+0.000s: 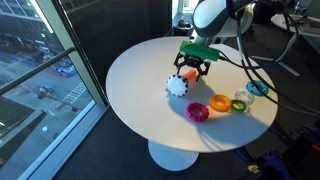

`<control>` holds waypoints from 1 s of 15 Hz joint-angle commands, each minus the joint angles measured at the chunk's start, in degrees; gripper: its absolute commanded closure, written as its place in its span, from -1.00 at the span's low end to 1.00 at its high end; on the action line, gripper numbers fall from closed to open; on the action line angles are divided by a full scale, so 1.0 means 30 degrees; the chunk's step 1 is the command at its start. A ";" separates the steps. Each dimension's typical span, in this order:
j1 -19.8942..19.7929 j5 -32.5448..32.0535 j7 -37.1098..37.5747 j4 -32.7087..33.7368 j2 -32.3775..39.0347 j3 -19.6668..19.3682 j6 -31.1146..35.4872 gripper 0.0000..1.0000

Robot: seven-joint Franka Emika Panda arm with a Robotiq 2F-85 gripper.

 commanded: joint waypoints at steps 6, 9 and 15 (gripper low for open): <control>0.0160 0.0068 0.0436 0.0786 0.0701 -0.0065 0.0773 -1.00; 0.0186 0.0097 0.0445 0.0961 0.0953 -0.0041 0.1007 -1.00; 0.0189 0.0287 0.0384 0.1356 0.1329 0.0113 0.0678 -1.00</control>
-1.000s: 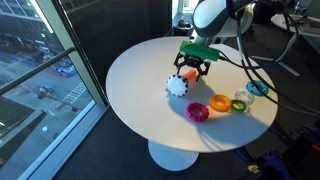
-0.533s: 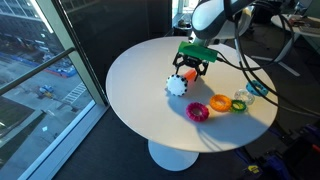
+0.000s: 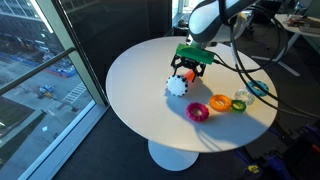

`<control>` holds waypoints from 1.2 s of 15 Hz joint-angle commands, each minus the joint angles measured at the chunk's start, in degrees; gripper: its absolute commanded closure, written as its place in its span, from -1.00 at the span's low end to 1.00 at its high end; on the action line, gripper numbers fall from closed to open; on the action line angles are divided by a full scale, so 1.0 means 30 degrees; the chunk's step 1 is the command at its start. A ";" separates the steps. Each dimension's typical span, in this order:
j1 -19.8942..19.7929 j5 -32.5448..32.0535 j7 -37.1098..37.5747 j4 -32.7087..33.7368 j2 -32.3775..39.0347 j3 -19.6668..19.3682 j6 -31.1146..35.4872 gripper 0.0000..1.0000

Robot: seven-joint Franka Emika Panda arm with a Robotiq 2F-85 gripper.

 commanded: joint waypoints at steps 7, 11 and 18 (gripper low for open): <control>0.0002 0.0356 0.0292 0.0973 0.0762 0.0214 -0.0638 -1.00; -0.0040 0.0632 0.0635 0.0957 0.0809 0.0270 -0.0656 -1.00; 0.0049 0.1192 0.1692 0.0768 0.0829 0.0222 -0.0217 -1.00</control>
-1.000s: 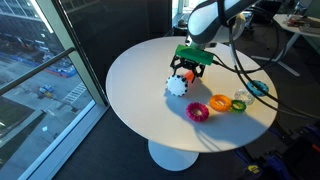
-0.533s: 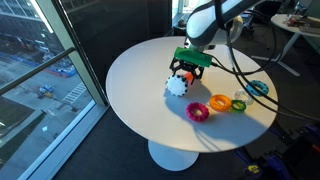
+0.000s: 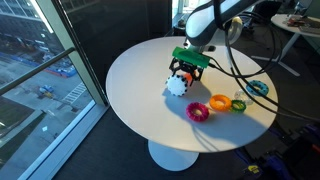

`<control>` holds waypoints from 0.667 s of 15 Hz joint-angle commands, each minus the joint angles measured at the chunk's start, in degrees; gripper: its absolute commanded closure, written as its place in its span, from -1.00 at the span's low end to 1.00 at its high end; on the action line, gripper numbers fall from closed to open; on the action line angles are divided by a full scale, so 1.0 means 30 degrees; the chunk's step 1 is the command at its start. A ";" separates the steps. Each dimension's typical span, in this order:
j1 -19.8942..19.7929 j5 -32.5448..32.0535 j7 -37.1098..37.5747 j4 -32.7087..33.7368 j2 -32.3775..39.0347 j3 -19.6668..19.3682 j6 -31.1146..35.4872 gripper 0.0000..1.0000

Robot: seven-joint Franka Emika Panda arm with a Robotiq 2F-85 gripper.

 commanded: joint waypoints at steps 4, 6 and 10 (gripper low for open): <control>0.0012 0.0316 0.1264 0.0389 0.0193 0.0020 0.0046 -1.00; 0.0022 0.0281 0.1528 0.0384 0.0203 0.0011 0.0096 -1.00; 0.0058 0.0191 0.1888 0.0347 0.0202 -0.0038 0.0250 -1.00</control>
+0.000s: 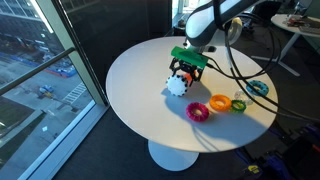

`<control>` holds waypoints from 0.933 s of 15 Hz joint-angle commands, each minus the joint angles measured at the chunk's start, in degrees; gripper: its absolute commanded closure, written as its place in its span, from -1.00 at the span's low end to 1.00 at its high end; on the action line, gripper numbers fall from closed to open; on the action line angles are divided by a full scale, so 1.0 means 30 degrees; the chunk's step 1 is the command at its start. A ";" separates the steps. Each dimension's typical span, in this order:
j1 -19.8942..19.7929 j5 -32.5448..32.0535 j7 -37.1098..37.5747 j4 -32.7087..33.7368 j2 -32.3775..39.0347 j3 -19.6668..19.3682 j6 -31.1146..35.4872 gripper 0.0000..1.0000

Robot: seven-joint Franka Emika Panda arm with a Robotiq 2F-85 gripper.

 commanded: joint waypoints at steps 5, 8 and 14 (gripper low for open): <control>0.0133 0.0046 0.0937 0.0290 0.0159 -0.0130 0.0575 -1.00; 0.0160 -0.0033 0.1063 0.0295 0.0212 -0.0163 0.0772 -0.48; 0.0161 -0.0070 0.1084 0.0261 0.0183 -0.0153 0.0867 0.49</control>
